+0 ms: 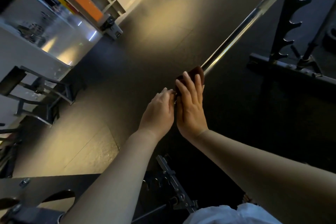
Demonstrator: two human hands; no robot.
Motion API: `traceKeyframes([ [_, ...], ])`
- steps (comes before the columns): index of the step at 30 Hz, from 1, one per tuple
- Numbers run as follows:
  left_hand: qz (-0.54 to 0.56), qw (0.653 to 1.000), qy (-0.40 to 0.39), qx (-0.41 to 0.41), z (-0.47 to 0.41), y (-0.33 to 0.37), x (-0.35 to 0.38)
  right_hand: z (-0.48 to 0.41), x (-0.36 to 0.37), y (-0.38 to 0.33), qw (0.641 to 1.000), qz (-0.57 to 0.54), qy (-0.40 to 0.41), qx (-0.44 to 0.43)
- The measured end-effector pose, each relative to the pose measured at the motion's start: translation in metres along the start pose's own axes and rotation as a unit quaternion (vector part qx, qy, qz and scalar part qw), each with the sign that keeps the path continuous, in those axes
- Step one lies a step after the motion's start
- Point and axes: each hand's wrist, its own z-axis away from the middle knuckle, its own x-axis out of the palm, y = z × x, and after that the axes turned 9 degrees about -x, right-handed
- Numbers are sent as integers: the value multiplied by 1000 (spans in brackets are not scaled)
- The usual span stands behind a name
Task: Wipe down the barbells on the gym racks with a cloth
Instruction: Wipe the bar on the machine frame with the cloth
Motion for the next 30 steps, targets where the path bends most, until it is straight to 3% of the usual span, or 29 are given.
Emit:
traceKeyframes([
  [4, -16, 1000, 15, 16, -2, 1, 0, -16, -21, 31, 997, 39, -20, -69],
  [10, -69, 997, 26, 20, -2, 4, 5, -33, -24, 31, 998, -2, 50, 24],
  [16, -92, 993, 39, 67, -7, 7, 8, -21, -31, 42, 994, 57, -35, -92],
  [21, -76, 994, 35, 63, -13, 11, 10, -48, -39, 46, 998, 43, 41, 16],
  [27, -66, 996, 25, 60, -15, 10, 10, -41, -47, 56, 985, 122, -70, -102],
  [30, -56, 997, 24, 50, -16, 15, 10, -64, -61, 72, 993, 102, -17, -57],
])
